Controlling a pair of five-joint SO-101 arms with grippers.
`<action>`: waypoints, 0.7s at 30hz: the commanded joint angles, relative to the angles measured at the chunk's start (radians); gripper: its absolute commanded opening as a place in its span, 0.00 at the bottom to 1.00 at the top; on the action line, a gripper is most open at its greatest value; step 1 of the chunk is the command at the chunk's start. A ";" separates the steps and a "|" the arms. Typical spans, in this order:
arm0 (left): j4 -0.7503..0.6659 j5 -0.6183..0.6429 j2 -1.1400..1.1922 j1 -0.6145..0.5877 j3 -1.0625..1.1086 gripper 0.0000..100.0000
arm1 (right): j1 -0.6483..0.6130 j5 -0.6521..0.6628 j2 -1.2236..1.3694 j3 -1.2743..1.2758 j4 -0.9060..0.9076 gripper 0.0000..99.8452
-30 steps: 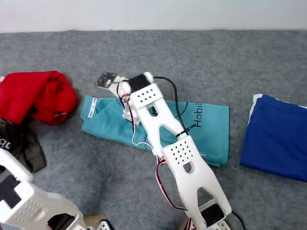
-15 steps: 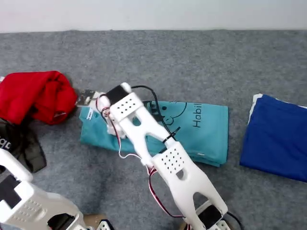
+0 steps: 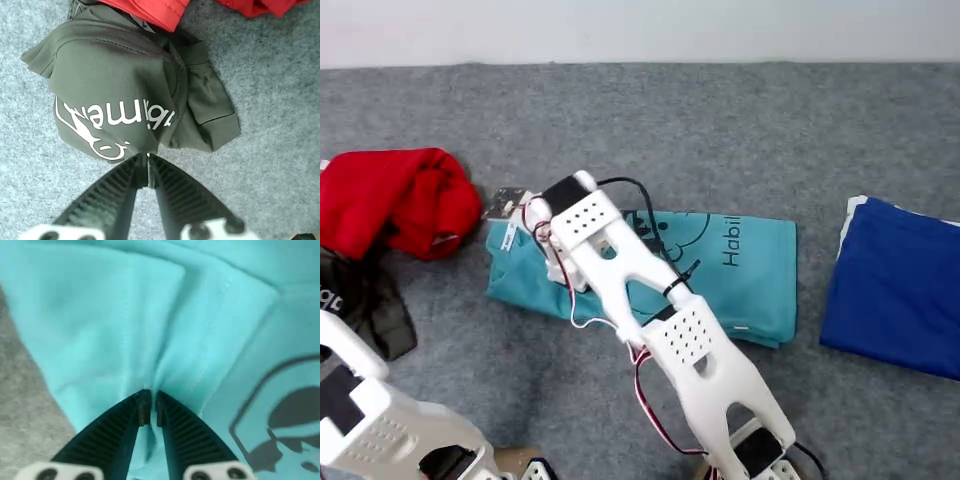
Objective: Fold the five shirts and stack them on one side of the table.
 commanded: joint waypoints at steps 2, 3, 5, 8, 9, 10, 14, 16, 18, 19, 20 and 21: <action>-0.011 -0.008 -0.006 0.002 -0.004 0.02 | 0.071 -0.009 -0.087 -0.066 0.041 0.04; -0.011 -0.008 -0.006 0.002 -0.004 0.02 | 0.073 -0.009 -0.094 -0.078 0.041 0.04; -0.011 -0.008 -0.006 0.002 -0.004 0.02 | 0.067 -0.011 -0.119 -0.110 0.041 0.04; -0.011 -0.008 -0.006 0.002 -0.004 0.02 | 0.010 -0.011 -0.136 -0.152 0.039 0.04; -0.011 -0.008 -0.006 0.002 -0.004 0.02 | -0.012 -0.011 -0.130 -0.161 0.038 0.04; -0.011 -0.008 -0.006 0.002 -0.004 0.02 | -0.036 -0.009 -0.120 -0.166 0.035 0.04; -0.011 -0.008 -0.006 0.002 -0.004 0.02 | -0.111 -0.011 -0.076 -0.170 -0.021 0.04; -0.011 -0.008 -0.006 0.002 -0.004 0.02 | -0.134 -0.011 -0.058 -0.170 -0.059 0.04; -0.011 -0.008 -0.006 0.002 -0.004 0.02 | -0.143 -0.009 -0.035 -0.170 -0.096 0.04; -0.011 -0.008 -0.006 0.002 -0.004 0.02 | -0.142 -0.005 -0.021 -0.170 -0.111 0.04; -0.011 -0.008 -0.006 0.002 -0.004 0.02 | -0.134 -0.005 -0.005 -0.170 -0.122 0.04; -0.011 -0.008 -0.006 0.002 -0.004 0.02 | -0.114 -0.005 0.008 -0.170 -0.127 0.04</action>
